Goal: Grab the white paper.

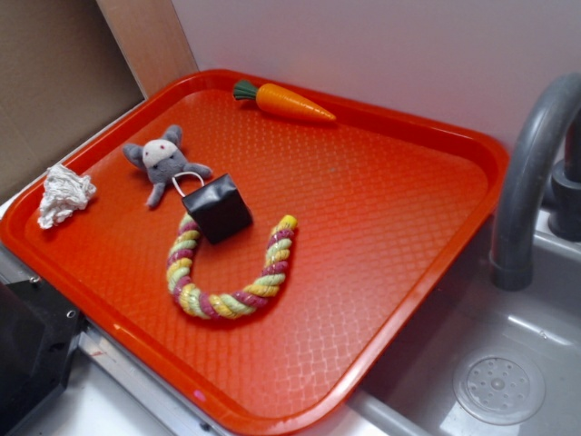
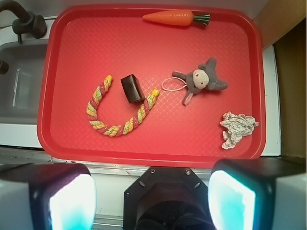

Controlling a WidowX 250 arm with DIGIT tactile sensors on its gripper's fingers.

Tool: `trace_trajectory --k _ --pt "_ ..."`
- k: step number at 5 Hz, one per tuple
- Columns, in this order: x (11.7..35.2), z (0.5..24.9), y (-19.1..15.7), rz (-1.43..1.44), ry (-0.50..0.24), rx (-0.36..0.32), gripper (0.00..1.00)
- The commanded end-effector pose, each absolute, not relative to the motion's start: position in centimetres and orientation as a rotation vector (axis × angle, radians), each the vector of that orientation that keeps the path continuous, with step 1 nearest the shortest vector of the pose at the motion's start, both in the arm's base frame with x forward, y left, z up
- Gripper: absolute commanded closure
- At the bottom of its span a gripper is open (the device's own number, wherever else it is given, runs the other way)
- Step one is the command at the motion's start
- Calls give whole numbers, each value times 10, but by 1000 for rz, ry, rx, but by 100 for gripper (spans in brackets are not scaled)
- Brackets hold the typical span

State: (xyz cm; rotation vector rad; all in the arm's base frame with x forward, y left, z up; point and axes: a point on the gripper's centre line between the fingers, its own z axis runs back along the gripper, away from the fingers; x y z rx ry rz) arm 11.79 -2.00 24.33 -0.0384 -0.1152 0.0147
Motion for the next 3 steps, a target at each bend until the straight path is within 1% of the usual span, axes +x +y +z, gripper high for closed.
trace_trajectory --k 1,2,3 --pt "118 243 -20 15 -115 -38 0" --pt "141 214 0 269 -65 -73 0" --pt "153 196 28 496 -71 -88 0"
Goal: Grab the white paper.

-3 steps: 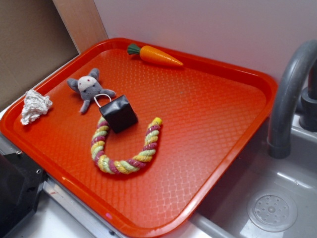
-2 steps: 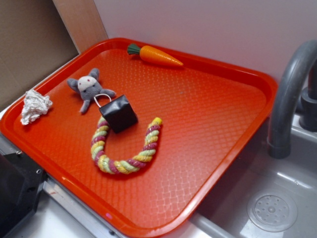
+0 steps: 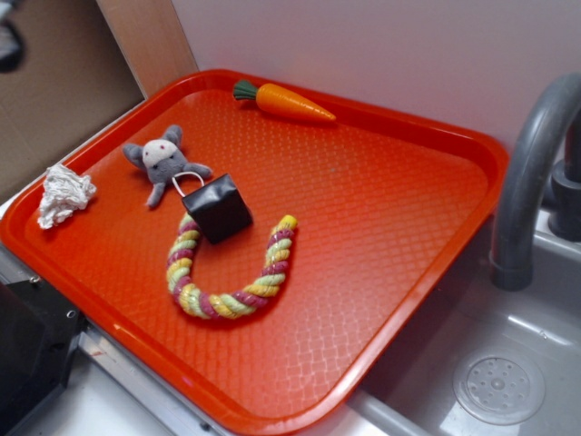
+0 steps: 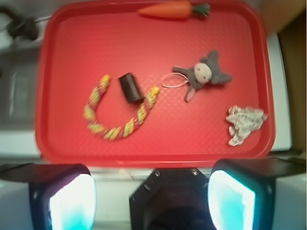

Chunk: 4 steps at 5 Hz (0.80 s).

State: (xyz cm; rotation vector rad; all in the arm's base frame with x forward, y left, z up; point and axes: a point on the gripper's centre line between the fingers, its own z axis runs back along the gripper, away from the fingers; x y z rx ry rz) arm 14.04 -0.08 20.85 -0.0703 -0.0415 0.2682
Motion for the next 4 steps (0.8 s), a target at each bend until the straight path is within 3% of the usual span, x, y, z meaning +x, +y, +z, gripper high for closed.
trace_trajectory --k 1,2,4 --pt "164 171 74 636 -136 -61 0" --pt "159 137 115 706 -95 13 0" --pt "151 94 149 740 -77 143 0"
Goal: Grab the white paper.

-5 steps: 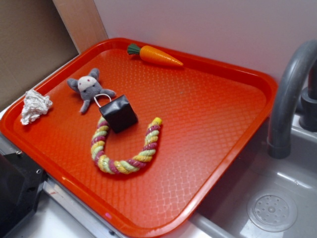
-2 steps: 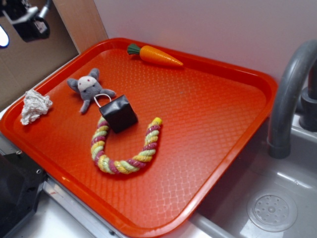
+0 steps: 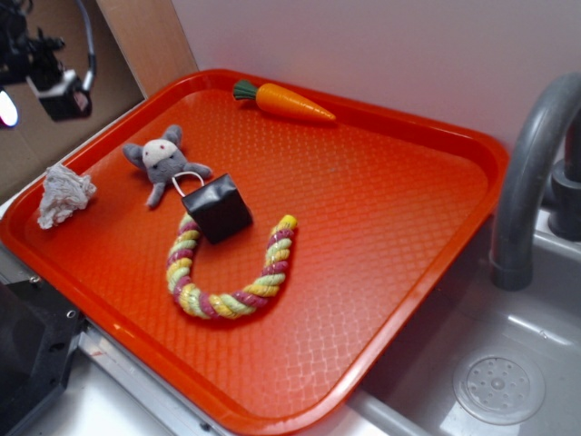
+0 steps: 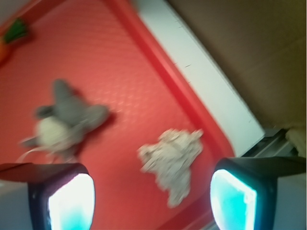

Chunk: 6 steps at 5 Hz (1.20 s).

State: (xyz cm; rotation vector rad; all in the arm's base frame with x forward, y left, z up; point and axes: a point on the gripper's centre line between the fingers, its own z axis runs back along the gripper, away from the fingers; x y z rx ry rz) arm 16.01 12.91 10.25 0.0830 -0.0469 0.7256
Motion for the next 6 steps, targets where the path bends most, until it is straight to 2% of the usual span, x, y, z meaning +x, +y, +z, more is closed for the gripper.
trace_trajectory --k 1,3,4,6 --pt "146 81 142 701 -63 149 0" --pt "140 46 125 607 48 43 0" --pt "144 34 124 618 56 14 0" --pt "151 24 130 643 16 33 0"
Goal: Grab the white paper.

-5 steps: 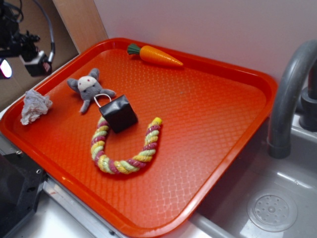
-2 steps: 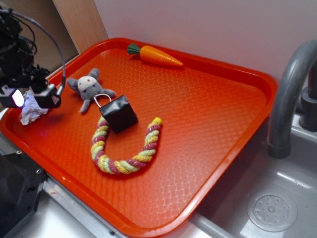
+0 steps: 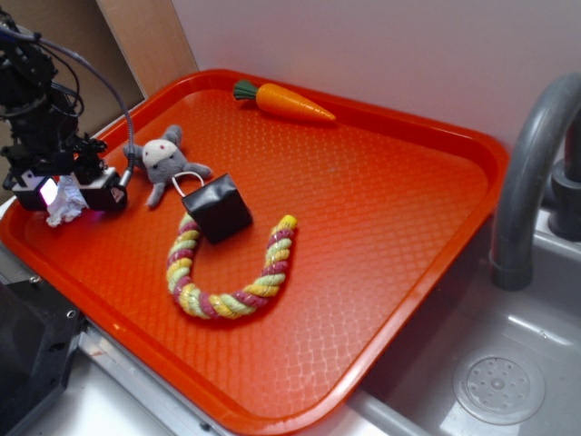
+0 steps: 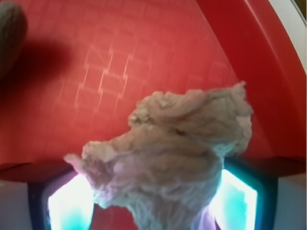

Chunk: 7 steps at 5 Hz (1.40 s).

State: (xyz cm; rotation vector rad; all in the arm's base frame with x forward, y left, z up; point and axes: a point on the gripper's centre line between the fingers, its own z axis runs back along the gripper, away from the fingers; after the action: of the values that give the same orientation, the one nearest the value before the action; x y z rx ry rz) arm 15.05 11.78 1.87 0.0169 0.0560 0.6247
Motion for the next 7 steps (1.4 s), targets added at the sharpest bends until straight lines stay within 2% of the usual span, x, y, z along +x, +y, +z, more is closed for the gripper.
trace_trajectory --k 1,2,3,4,5,6,7 --pt "155 21 135 670 25 48 100" --pt "155 24 134 665 11 53 100" --pt "154 37 129 617 -34 72 100" --pt "162 74 113 449 -59 4 100" --pt "179 121 75 393 -111 -24 100" --pt "186 168 37 303 -156 -85 100" --pt "183 204 7 242 -166 -186 100"
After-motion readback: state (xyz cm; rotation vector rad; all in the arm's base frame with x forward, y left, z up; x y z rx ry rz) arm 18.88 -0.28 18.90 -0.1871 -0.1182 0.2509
